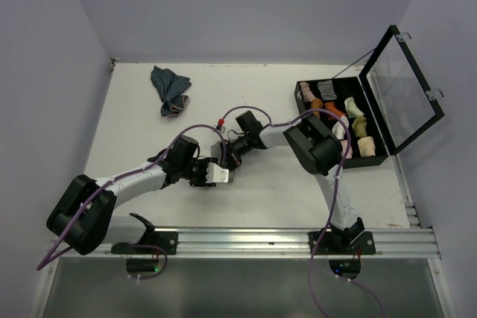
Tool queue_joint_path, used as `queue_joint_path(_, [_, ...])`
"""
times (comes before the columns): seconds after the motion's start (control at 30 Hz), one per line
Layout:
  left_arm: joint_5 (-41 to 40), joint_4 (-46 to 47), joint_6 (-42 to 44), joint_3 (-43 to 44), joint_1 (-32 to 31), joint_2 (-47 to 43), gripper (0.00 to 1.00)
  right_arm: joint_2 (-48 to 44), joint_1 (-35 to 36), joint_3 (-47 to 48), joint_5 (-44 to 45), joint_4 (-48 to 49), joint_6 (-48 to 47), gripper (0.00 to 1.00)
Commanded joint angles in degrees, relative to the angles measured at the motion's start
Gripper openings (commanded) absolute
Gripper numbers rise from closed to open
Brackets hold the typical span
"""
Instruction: Roll the underwear
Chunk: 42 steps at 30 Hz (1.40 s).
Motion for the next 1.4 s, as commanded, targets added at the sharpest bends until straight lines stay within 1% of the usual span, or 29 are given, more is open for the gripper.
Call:
queue_joint_path(0.0, [2.4, 2.4, 1.2, 2.3, 0.1, 0.8, 0.48, 1.9, -0.2, 0.2, 2.8, -3.6, -2.2, 0.09])
queue_joint_path(0.2, [2.7, 1.2, 1.5, 4.8, -0.5, 5.3, 0.45, 2.2, -0.2, 0.4, 2.5, -3.3, -1.8, 0.1])
queue_joint_path(0.27, [2.9, -0.1, 1.6, 6.1, -0.6, 7.0, 0.39, 2.4, -0.2, 0.5, 2.3, -3.0, -1.5, 0.1])
queue_joint_path(0.3, [2.8, -0.8, 1.8, 6.6, -0.6, 7.6, 0.35, 2.3, -0.2, 0.5, 2.2, -3.0, -1.5, 0.11])
queue_joint_path(0.33, [2.9, -2.7, 2.1, 7.0, -0.6, 8.7, 0.24, 2.3, -0.3, 0.5, 2.2, -2.9, -1.4, 0.11])
queue_joint_path(0.37, [2.8, -3.7, 2.3, 7.4, -0.6, 9.1, 0.19, 2.3, -0.3, 0.6, 2.2, -3.0, -1.4, 0.12])
queue_joint_path(0.4, [2.8, -4.5, 2.8, 8.1, -0.6, 9.6, 0.14, 2.3, -0.3, 0.7, 2.2, -3.0, -1.3, 0.16])
queue_joint_path(0.43, [2.8, -6.1, 3.3, 8.2, -0.6, 9.9, 0.06, 2.2, -0.4, 0.9, 2.5, -3.1, -1.3, 0.18])
queue_joint_path(0.47, [2.9, -6.9, 3.7, 8.2, -0.6, 9.9, 0.02, 2.1, -0.5, 1.1, 2.5, -3.1, -1.0, 0.21])
queue_joint_path(0.5, [2.9, -7.7, 4.0, 8.4, -0.6, 10.2, 0.0, 2.1, -0.9, 1.6, 2.7, -3.2, -0.6, 0.27])
queue_joint_path(0.63, [3.3, -12.9, 4.6, 9.6, -0.6, 12.0, 0.0, 2.5, -2.7, 4.0, 3.5, -3.1, 0.9, 0.36])
queue_joint_path(0.67, [3.1, -13.3, 4.7, 9.6, -0.6, 12.1, 0.0, 2.7, -3.1, 4.7, 4.0, -3.6, 0.9, 0.37])
queue_joint_path(0.73, [2.8, -15.3, 5.1, 10.0, -0.6, 12.7, 0.0, 3.1, -4.2, 6.9, 4.1, -5.6, 0.2, 0.42])
queue_joint_path(0.8, [2.5, -16.6, 5.2, 11.1, -0.6, 13.4, 0.0, 2.9, -5.5, 9.1, 4.8, -7.1, -0.5, 0.49])
queue_joint_path(0.87, [2.5, -19.4, 4.6, 13.2, -0.6, 15.3, 0.0, 2.4, -7.2, 10.2, 5.5, -8.5, -0.5, 0.53])
queue_joint_path(0.97, [3.2, -22.7, 4.0, 15.6, -0.4, 18.0, 0.0, 0.2, -9.8, 10.8, 5.7, -7.6, 1.3, 0.55])
queue_joint_path(1.1, [4.6, -26.4, 2.7, 19.8, 0.8, 22.5, 0.0, -4.6, -12.9, 9.7, 6.4, -9.1, -0.4, 0.56])
queue_joint_path(1.2, [6.3, -30.6, 1.4, 24.5, 2.3, 28.1, 0.0, -9.6, -16.0, 7.7, 7.9, -13.6, -5.1, 0.54])
queue_joint_path(1.23, [6.7, -33.1, 1.1, 25.7, 2.6, 29.4, 0.0, -11.3, -16.7, 6.6, 9.2, -15.2, -8.7, 0.54])
queue_joint_path(1.27, [7.6, -34.4, 0.8, 28.1, 3.2, 30.7, 0.0, -14.8, -18.0, 5.6, 9.8, -16.1, -10.1, 0.53])
queue_joint_path(1.3, [8.0, -35.6, 0.7, 29.3, 3.5, 33.1, 0.0, -16.4, -18.5, 3.3, 10.5, -16.6, -11.3, 0.52])
queue_joint_path(1.37, [9.0, -38.9, -0.1, 32.6, 4.4, 35.6, 0.0, -21.5, -19.2, 1.5, 12.0, -20.3, -16.9, 0.51])
